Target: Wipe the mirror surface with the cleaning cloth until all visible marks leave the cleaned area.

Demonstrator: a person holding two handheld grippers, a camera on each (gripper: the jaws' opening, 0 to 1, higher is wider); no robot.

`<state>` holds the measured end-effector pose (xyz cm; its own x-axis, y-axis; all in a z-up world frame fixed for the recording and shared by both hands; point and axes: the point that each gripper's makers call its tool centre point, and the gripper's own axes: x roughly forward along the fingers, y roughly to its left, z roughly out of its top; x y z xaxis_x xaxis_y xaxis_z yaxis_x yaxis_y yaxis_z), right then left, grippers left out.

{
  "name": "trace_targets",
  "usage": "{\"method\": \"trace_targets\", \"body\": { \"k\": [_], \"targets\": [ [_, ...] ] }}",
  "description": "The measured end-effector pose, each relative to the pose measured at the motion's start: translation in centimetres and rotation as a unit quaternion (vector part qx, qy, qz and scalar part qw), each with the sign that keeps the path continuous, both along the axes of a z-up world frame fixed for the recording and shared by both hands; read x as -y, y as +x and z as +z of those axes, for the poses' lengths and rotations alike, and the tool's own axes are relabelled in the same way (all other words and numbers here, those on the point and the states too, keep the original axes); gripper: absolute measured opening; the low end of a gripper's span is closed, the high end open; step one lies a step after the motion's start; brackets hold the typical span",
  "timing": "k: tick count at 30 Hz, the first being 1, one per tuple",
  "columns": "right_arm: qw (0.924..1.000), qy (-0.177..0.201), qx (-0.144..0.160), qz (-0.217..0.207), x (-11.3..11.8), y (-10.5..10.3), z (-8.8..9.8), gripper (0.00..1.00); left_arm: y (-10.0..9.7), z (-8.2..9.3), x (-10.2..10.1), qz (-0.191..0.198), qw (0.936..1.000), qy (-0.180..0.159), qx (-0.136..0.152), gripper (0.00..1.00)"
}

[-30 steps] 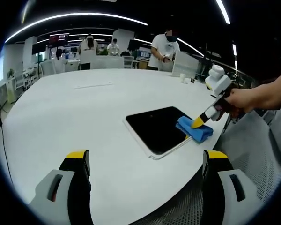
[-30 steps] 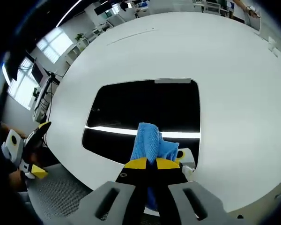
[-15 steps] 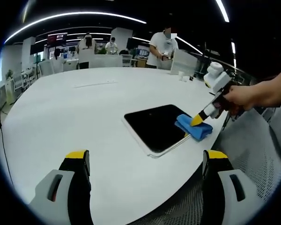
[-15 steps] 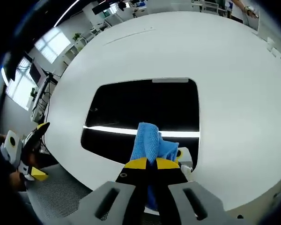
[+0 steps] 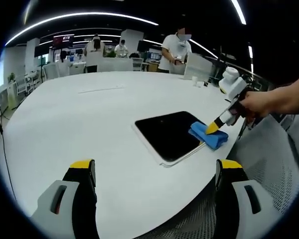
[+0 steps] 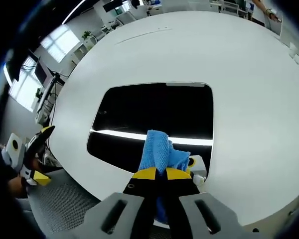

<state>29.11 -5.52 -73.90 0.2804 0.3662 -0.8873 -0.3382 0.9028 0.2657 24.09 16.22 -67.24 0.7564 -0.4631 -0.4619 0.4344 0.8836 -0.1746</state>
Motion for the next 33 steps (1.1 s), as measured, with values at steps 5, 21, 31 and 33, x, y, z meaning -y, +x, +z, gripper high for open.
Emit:
{"method": "trace_targets", "body": {
  "k": [5,21,31,33],
  "targets": [
    [0.9999,0.005,-0.007,-0.007,0.0,0.0,0.0,0.00,0.2,0.2,-0.1,0.005,1.0000,-0.004,0.005,0.99],
    [0.9999,-0.004,-0.007,-0.006,1.3,0.3,0.0,0.00,0.2,0.2,-0.5,0.014,0.9999,0.000,0.005,0.99],
    [0.9998,0.002,-0.014,-0.015,2.3,0.6,0.1,0.00,0.1,0.0,-0.4,0.011,0.9999,0.004,-0.002,0.99],
    [0.9999,-0.004,-0.013,-0.009,2.6,0.6,0.1,0.00,0.0,-0.1,-0.4,0.013,0.9999,-0.001,-0.008,0.99]
  ]
}}
